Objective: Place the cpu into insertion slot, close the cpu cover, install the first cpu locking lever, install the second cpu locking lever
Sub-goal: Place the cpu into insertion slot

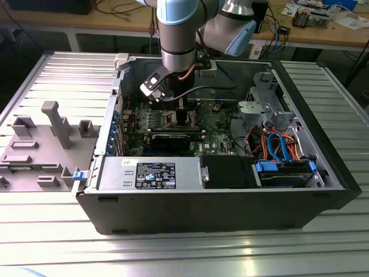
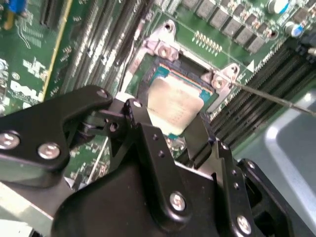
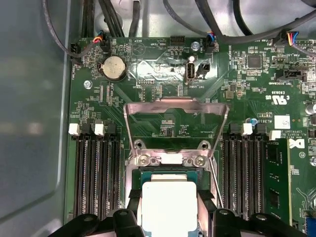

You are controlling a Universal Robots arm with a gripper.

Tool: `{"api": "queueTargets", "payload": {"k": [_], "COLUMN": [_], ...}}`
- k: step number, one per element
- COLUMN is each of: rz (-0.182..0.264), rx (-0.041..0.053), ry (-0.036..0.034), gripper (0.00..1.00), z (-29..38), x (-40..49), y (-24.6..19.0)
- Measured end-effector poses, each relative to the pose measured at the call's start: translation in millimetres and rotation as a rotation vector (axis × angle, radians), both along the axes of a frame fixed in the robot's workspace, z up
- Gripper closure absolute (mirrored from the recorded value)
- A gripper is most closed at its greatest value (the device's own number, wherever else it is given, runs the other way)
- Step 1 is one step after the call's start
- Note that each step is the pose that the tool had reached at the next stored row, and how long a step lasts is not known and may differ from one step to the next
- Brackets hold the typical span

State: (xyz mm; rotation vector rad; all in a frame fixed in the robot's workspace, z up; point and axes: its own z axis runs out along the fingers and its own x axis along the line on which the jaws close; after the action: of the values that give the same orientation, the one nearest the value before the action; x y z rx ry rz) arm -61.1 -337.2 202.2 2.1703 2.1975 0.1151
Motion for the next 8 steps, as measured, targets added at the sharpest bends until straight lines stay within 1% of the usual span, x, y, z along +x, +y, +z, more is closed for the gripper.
{"api": "queueTargets", "payload": {"k": [4, 8], "rz": [-0.006, -0.019], "rx": [-0.0006, 0.0004], "ry": [0.0005, 0.0003], "gripper": [0.47, 0.47], "z": [-0.2, -2.0], "x": [-0.1, -0.2], "y": [-0.1, -0.1]}}
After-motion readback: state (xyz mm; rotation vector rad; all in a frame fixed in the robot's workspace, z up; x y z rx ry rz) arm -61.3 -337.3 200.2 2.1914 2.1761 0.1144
